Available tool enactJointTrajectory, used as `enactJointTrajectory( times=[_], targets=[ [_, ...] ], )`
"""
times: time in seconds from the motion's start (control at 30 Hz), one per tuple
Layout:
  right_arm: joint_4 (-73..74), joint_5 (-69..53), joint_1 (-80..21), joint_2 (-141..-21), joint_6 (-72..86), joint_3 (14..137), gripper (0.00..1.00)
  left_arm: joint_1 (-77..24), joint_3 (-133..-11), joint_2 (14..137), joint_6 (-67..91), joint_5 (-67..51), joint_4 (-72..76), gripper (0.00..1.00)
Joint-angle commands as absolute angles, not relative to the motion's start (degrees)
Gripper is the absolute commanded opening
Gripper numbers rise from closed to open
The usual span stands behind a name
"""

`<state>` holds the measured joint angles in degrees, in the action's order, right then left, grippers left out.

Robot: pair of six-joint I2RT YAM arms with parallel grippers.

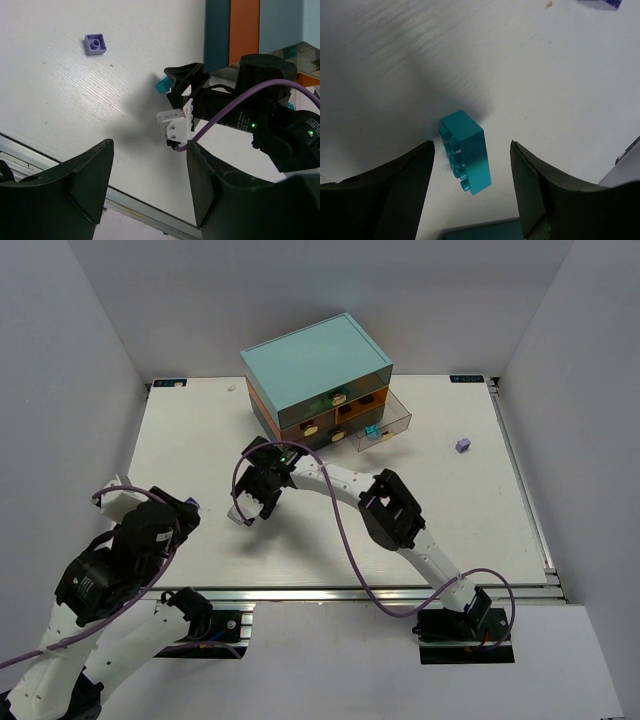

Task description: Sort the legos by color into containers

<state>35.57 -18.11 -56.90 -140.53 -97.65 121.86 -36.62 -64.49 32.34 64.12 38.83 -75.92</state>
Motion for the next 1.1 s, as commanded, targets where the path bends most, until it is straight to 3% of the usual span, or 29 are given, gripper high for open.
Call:
enactJointTrajectory(
  times=[0.0, 0.1, 0.23, 0.27, 0.33, 0.5, 0.67, 0.9, 1.07],
  targets=[
    [35.24, -14.86, -56.69, -141.15, -100.01, 124.19, 0.67, -36.91, -64.34, 31.03, 64.6, 39.9, -76.73, 0.7],
    [37.17, -13.63, -56.34, -141.94, -102.74, 124.54, 0.61, -36.91, -63.2, 30.41, 64.86, 39.03, -75.85, 0.7],
    [41.03, -13.62, -56.25, -141.95, -106.43, 124.98, 0.43, -36.91, -62.05, 30.15, 65.13, 38.41, -74.8, 0.7],
    [41.04, -13.71, -56.25, -141.68, -106.87, 123.76, 0.29, -36.91, -61.88, 30.15, 65.13, 38.41, -74.71, 0.7],
    [40.26, -14.5, -56.08, -140.37, -107.23, 122.35, 0.14, -36.91, -61.17, 30.06, 65.21, 38.32, -74.45, 0.7],
    [41.39, -18.27, -55.64, -137.47, -101.88, 121.46, 0.06, -36.91, -59.07, 29.88, 65.21, 37.09, -73.65, 0.7],
    [45.25, -28.55, -53.89, -127.46, -83.53, 119.98, 0.0, -36.91, -56.78, 30.32, 65.48, 36.83, -71.29, 0.7],
    [46.76, -39.98, -49.66, -109.71, -62.16, 106.72, 0.0, -36.91, -52.83, 36.38, 64.25, 37.0, -64.61, 0.73],
    [40.71, -37.89, -42.83, -95.64, -51.61, 93.36, 0.0, -36.21, -50.19, 41.91, 63.19, 37.26, -60.3, 0.79]
  ],
)
